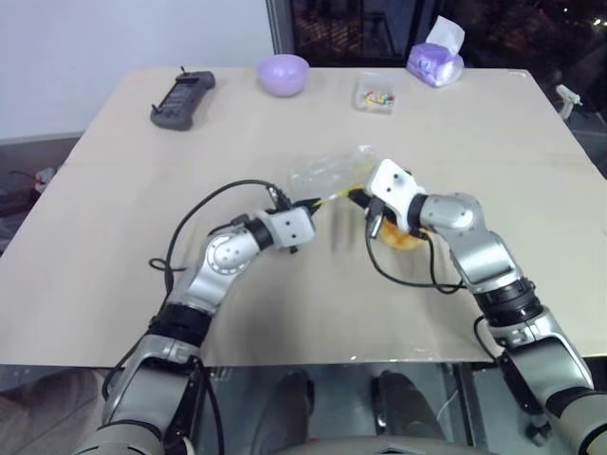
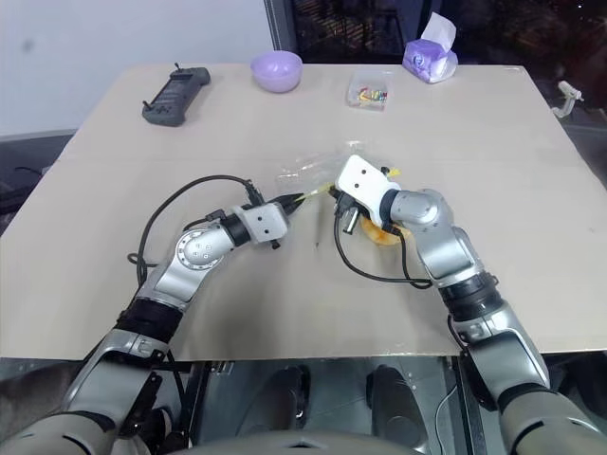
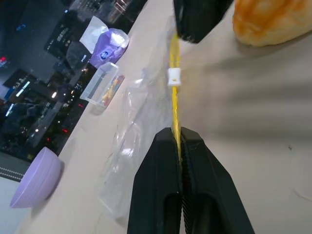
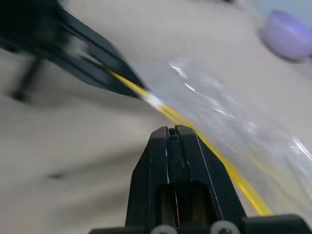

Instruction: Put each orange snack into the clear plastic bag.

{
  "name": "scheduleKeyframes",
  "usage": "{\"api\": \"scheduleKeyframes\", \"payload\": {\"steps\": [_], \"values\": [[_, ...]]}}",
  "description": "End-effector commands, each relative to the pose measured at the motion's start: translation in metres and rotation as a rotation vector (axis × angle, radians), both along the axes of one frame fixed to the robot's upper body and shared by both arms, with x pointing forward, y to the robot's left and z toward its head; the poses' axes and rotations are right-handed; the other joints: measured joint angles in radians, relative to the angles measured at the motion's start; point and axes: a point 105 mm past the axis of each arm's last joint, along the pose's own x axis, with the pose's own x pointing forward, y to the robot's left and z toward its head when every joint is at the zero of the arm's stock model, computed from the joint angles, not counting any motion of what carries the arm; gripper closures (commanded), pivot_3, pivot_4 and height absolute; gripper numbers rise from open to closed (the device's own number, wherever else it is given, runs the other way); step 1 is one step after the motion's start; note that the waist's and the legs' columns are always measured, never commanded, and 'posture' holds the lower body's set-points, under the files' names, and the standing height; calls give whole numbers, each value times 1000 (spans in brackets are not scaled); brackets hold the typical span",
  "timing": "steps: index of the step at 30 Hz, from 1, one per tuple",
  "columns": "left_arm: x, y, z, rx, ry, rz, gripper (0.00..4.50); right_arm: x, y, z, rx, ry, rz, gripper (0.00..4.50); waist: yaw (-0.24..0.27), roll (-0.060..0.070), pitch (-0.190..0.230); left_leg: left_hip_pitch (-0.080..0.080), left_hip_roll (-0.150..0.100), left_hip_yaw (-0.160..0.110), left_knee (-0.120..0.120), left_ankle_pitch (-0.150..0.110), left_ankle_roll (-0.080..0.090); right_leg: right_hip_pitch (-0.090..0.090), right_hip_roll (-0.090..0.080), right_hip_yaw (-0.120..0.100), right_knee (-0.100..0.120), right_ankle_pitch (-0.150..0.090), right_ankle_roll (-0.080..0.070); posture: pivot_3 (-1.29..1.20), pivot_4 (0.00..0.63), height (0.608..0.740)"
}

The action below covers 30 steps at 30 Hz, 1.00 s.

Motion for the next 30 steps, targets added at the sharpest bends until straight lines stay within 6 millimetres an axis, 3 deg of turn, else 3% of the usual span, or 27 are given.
{"api": "scheduleKeyframes", "payload": {"steps": [1,16,30], "values": [[1,-3,12,-20,-42,-8,4500,-12,1,22,90,21,46,4450,1,0,0,0,0,0,0,0,0,0,0,0,0,0,0,0,150,740],[-3,-9,11,-28,-39,-34,4500,14,-1,20,220,124,-118,4450,2,0,0,0,0,-1,0,0,0,0,0,-1,0,0,0,0,150,740],[-4,-11,11,-32,-34,-42,4500,5,6,16,179,97,-55,4450,1,0,0,0,0,-1,0,0,0,0,0,-1,0,0,0,0,150,740]]}}
